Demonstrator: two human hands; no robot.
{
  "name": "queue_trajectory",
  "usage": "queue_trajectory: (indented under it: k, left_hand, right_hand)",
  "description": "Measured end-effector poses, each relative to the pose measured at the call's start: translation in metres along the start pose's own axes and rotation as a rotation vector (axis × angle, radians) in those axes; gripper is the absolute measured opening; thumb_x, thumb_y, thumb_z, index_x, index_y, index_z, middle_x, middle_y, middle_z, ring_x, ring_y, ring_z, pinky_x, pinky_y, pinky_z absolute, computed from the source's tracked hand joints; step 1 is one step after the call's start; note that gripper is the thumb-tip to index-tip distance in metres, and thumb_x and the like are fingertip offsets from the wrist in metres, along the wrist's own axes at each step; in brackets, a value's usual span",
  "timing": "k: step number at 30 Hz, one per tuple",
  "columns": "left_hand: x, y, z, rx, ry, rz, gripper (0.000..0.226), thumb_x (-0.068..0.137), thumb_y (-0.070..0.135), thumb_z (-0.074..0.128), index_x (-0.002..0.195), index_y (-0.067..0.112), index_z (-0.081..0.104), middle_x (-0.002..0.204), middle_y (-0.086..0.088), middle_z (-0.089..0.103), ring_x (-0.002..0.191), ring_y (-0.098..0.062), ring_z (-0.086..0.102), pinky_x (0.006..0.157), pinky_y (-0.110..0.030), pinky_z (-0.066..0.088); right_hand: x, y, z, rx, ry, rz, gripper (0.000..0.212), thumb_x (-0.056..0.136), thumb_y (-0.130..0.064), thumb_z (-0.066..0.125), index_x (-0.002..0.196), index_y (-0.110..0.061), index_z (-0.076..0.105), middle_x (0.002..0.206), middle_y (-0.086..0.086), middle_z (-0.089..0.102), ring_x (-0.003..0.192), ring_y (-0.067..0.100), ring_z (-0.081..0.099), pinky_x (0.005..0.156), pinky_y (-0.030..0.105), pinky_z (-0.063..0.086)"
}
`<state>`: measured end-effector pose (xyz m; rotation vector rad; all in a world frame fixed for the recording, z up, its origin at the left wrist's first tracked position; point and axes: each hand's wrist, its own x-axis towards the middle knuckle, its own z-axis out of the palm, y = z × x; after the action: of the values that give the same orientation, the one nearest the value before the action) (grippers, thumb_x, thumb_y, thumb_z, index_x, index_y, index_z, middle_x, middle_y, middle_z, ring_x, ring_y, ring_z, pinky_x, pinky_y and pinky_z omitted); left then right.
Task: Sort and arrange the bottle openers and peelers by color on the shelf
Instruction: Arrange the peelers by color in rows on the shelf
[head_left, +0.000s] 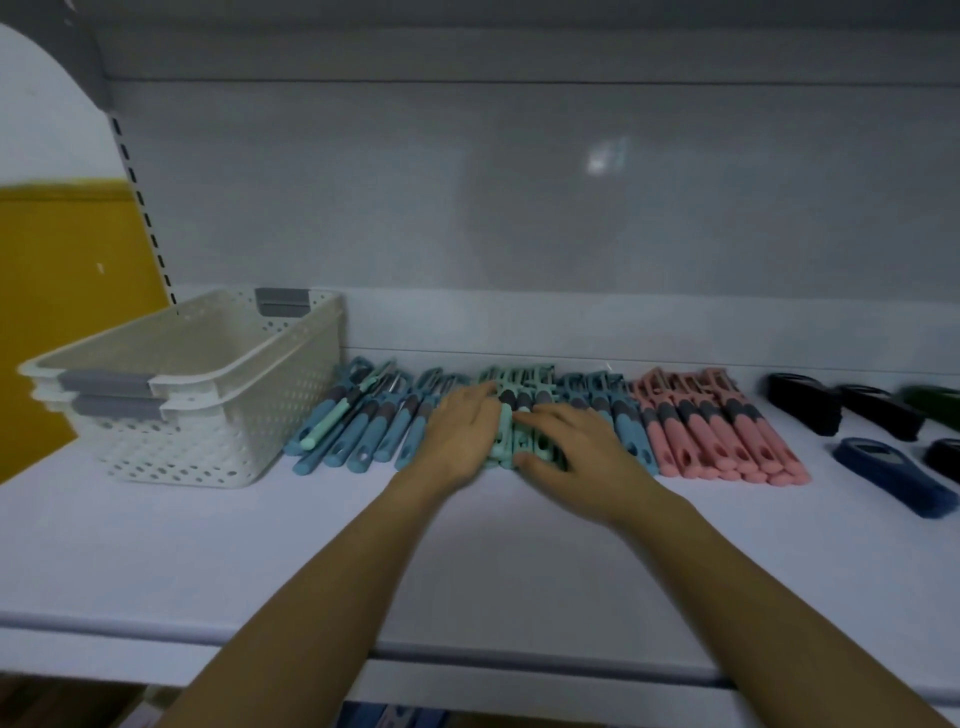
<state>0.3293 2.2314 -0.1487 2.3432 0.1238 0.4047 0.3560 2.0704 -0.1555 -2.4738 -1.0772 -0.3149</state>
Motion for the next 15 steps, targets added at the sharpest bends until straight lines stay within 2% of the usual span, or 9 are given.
queue_trajectory:
  k: [2,4,6,8,12,15]
  left_hand:
    - [-0.001,-0.004,-0.004,-0.033,0.040,0.045,0.033,0.095,0.021,0.039,0.120,0.008,0.057,0.121,-0.013,0.059,0.111,-0.026,0.053,0.099,-0.040,0.041]
    - [-0.003,-0.010,-0.005,0.071,-0.013,0.110,0.031,0.092,0.017,0.045,0.117,0.009,0.060,0.117,-0.011,0.061,0.108,-0.026,0.055,0.097,-0.040,0.043]
    - [-0.005,-0.012,-0.005,0.237,-0.062,0.187,0.042,0.088,0.028,0.041,0.125,0.014,0.057,0.124,-0.008,0.058,0.114,-0.025,0.052,0.100,-0.042,0.039]
    - [-0.005,-0.013,-0.004,0.325,-0.087,0.213,0.044,0.091,0.027,0.038,0.132,0.018,0.051,0.133,-0.004,0.053,0.121,-0.024,0.047,0.104,-0.046,0.033]
    - [-0.002,-0.012,-0.003,0.387,-0.106,0.211,0.044,0.097,0.020,0.035,0.140,0.019,0.041,0.144,-0.002,0.043,0.131,-0.021,0.038,0.110,-0.047,0.026]
    - [-0.003,-0.012,-0.004,0.408,-0.099,0.251,0.044,0.096,0.023,0.031,0.138,0.017,0.043,0.142,-0.004,0.045,0.129,-0.022,0.041,0.109,-0.046,0.028]
  right_hand:
    - [-0.001,-0.001,-0.001,0.002,-0.011,0.004,0.069,0.079,-0.063,0.031,0.137,-0.027,0.043,0.139,-0.004,0.043,0.127,0.016,0.037,0.111,0.037,0.022]
    - [-0.001,-0.002,-0.001,0.001,-0.022,0.000,0.071,0.078,-0.066,0.029,0.137,-0.029,0.043,0.139,-0.004,0.043,0.128,0.017,0.036,0.112,0.039,0.021]
    - [-0.001,-0.003,-0.001,-0.001,-0.028,0.001,0.066,0.081,-0.062,0.032,0.137,-0.029,0.043,0.139,-0.003,0.043,0.128,0.016,0.036,0.111,0.038,0.021]
    - [0.000,-0.003,-0.001,-0.006,-0.024,0.001,0.067,0.081,-0.062,0.029,0.136,-0.027,0.045,0.137,-0.004,0.045,0.126,0.016,0.038,0.110,0.036,0.022]
    - [0.003,0.000,0.004,-0.018,-0.027,0.005,0.077,0.076,-0.061,0.015,0.137,-0.024,0.045,0.139,-0.003,0.047,0.126,0.019,0.041,0.109,0.042,0.025]
    - [0.003,0.001,0.005,-0.038,-0.026,0.006,0.079,0.076,-0.060,0.010,0.138,-0.024,0.043,0.142,-0.003,0.044,0.128,0.019,0.038,0.110,0.043,0.023]
